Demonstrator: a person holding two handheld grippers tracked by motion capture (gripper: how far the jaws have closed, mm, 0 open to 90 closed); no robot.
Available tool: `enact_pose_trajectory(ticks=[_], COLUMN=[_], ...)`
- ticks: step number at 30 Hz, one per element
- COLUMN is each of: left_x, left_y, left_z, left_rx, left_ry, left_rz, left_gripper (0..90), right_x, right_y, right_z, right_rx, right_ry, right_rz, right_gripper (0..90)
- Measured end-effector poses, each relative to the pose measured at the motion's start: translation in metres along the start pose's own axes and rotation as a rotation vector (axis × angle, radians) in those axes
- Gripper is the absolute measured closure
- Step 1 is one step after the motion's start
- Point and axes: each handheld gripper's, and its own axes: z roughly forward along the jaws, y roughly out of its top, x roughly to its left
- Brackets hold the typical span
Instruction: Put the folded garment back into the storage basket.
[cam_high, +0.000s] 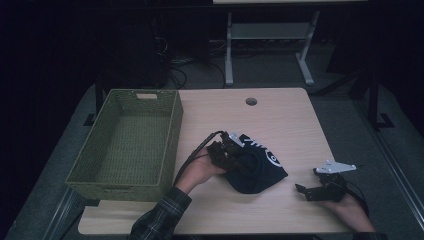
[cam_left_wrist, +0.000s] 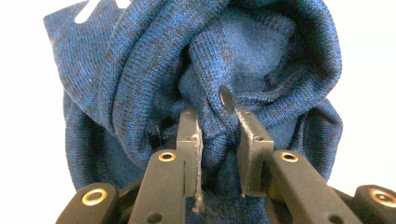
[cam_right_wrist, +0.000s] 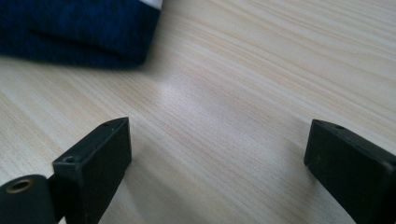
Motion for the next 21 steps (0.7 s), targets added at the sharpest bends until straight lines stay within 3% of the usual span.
enact_pose_trajectory(ticks=[21], left_x=[0.006], left_y=[0.018], left_z=[-0.043], left_rx=[-0.052], left_ry=[-0.011], left_rz=[-0.005], left_gripper=[73.0], right_x=[0.0], right_y=[0.0], right_z=[0.0], right_rx=[0.002], right_ry=[0.001], right_rz=[0.005], right_gripper=[7.0])
